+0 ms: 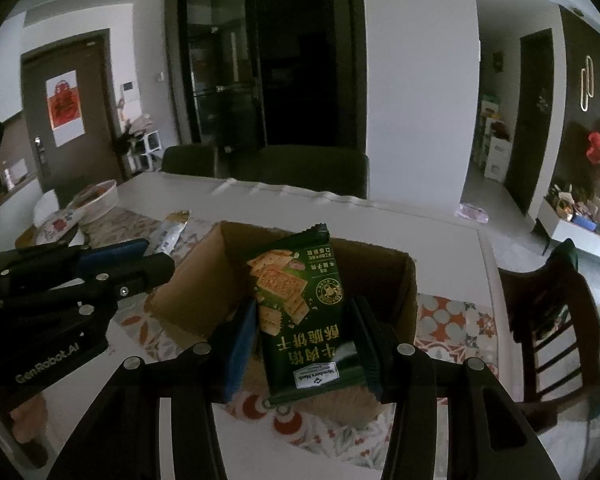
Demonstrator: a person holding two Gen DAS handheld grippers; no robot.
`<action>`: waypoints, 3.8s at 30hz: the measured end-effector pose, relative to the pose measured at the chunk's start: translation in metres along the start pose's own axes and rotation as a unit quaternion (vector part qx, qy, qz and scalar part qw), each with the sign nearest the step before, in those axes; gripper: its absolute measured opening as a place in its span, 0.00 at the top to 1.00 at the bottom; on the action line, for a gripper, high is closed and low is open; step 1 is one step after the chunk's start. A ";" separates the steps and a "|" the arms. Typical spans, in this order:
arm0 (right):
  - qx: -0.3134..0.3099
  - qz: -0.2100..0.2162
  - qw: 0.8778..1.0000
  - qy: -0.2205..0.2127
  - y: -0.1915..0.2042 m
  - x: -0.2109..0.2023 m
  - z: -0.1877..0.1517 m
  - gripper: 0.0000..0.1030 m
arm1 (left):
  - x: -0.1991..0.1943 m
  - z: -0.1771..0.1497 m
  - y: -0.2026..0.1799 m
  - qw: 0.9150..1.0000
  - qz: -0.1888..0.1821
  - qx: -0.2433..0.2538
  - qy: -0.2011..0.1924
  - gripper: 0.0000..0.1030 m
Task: Organize snacks
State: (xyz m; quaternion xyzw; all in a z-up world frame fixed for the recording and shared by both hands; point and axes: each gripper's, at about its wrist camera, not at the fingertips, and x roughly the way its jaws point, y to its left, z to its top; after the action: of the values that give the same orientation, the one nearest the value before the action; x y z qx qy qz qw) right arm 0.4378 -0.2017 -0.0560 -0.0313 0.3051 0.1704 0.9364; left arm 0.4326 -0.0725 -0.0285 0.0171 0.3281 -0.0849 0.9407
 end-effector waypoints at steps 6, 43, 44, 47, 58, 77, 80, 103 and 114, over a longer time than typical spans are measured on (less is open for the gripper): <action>0.009 -0.022 1.000 0.008 -0.002 0.021 0.007 0.53 | 0.026 0.005 0.010 1.000 -0.017 0.002 0.018 0.73; 0.074 -0.145 0.985 -0.050 0.063 -0.162 -0.076 0.10 | -0.173 -0.094 -0.003 0.997 0.039 0.005 -0.068 0.01; 0.074 -0.145 0.985 -0.050 0.064 -0.167 -0.078 0.10 | -0.179 -0.097 -0.004 0.997 0.041 0.004 -0.070 0.00; 0.076 -0.142 0.986 -0.051 0.070 -0.183 -0.088 0.10 | -0.194 -0.106 -0.007 0.996 0.045 0.004 -0.073 0.00; 0.071 -0.142 0.986 -0.055 0.083 -0.219 -0.110 0.10 | -0.232 -0.128 -0.019 0.994 0.050 0.014 -0.091 0.00; 0.066 -0.146 0.985 -0.070 0.094 -0.243 -0.122 0.10 | -0.258 -0.140 -0.026 0.993 0.041 0.020 -0.106 0.00; 0.065 -0.146 0.985 -0.070 0.094 -0.244 -0.122 0.10 | -0.258 -0.140 -0.026 0.993 0.041 0.020 -0.106 0.00; 0.066 -0.147 0.984 -0.071 0.097 -0.250 -0.128 0.10 | -0.270 -0.144 -0.031 0.994 0.031 0.023 -0.106 0.00; 0.066 -0.146 0.985 -0.069 0.097 -0.252 -0.129 0.10 | -0.271 -0.145 -0.029 0.994 0.026 0.024 -0.106 0.00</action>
State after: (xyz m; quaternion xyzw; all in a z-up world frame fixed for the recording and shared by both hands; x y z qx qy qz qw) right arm 0.1416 -0.2070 -0.0096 -0.0017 0.2422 0.0127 0.9701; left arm 0.1296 -0.0479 0.0262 0.0390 0.2239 -0.0691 0.9714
